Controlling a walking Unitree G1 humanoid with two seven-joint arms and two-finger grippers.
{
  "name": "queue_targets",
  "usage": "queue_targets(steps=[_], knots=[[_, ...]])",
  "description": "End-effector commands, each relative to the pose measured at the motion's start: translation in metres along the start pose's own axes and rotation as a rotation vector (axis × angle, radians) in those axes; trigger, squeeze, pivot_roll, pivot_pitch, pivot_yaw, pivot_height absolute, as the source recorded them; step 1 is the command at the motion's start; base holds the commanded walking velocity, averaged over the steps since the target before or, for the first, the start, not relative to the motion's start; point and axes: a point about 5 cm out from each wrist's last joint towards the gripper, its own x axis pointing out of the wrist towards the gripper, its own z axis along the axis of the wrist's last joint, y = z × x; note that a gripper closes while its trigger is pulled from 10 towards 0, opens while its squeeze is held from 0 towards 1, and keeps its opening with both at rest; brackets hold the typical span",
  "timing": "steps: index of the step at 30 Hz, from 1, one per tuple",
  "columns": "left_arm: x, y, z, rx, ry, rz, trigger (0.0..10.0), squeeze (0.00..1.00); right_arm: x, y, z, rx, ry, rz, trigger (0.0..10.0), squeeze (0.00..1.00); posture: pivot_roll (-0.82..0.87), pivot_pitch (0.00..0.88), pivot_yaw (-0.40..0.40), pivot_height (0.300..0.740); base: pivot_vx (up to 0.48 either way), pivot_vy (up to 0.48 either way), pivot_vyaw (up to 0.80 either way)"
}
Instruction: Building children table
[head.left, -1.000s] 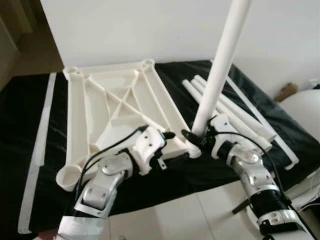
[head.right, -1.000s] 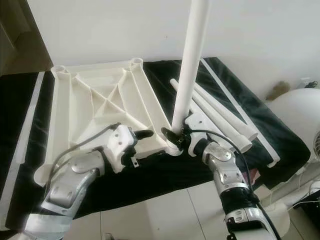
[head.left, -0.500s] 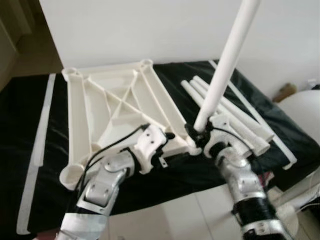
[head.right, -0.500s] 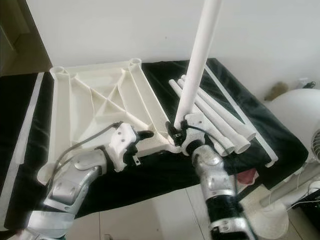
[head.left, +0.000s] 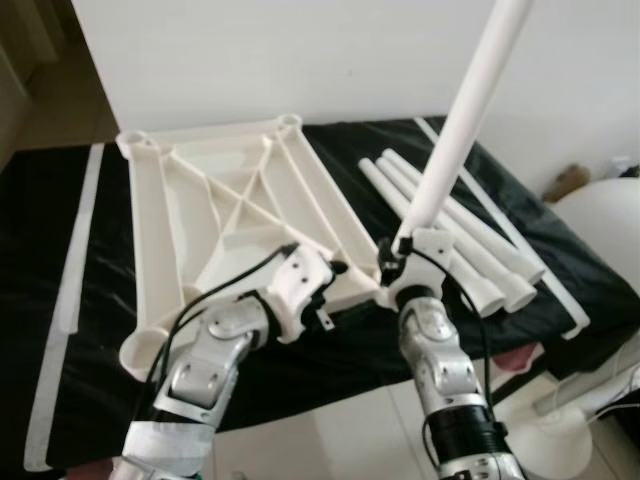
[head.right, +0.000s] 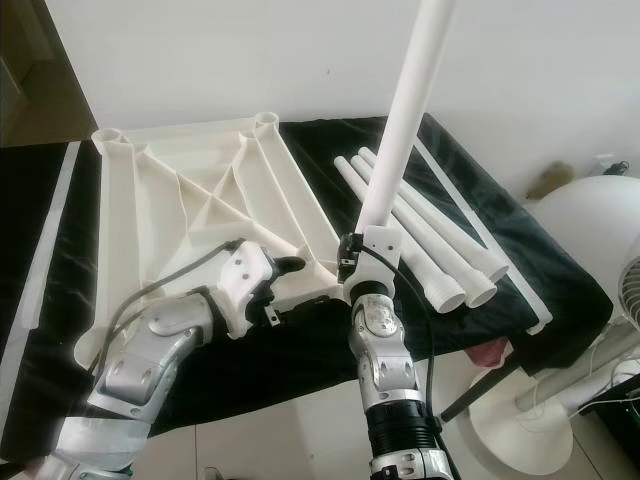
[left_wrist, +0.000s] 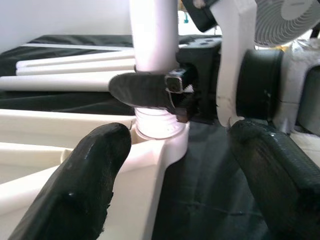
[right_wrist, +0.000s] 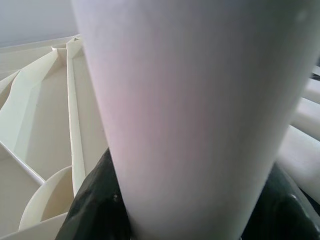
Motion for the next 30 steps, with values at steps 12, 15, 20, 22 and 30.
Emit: queue_targets(steps=[12, 15, 20, 22, 30], knots=[[0.001, 0.013, 0.0, -0.001, -0.009, 0.18, 10.0, 0.0, -0.007, -0.005, -0.008, 0.058, 0.041, 0.008, 10.0, 0.91, -0.03, 0.026, -0.019, 0.74, 0.0, 0.0, 0.0], [0.001, 0.015, 0.001, 0.017, -0.022, 0.204, 10.0, 0.0, -0.008, -0.005, -0.003, 0.043, 0.013, 0.043, 10.0, 1.0, -0.03, 0.023, -0.022, 0.74, 0.0, 0.0, 0.0], [0.001, 0.011, 0.001, -0.015, -0.026, 0.175, 10.0, 0.0, -0.007, -0.015, 0.004, 0.014, -0.011, 0.1, 10.0, 1.0, -0.02, 0.022, -0.025, 0.74, 0.0, 0.0, 0.0], [0.0, 0.01, 0.001, -0.028, -0.031, 0.162, 10.0, 0.0, -0.006, -0.02, 0.007, 0.015, -0.015, 0.142, 10.0, 0.86, -0.02, 0.02, -0.027, 0.74, 0.0, 0.0, 0.0], [0.0, 0.005, 0.004, -0.117, -0.075, 0.045, 10.0, 0.0, -0.004, -0.031, 0.014, -0.041, -0.021, 0.287, 10.0, 0.0, -0.03, 0.016, -0.029, 0.74, 0.0, 0.0, 0.0]])
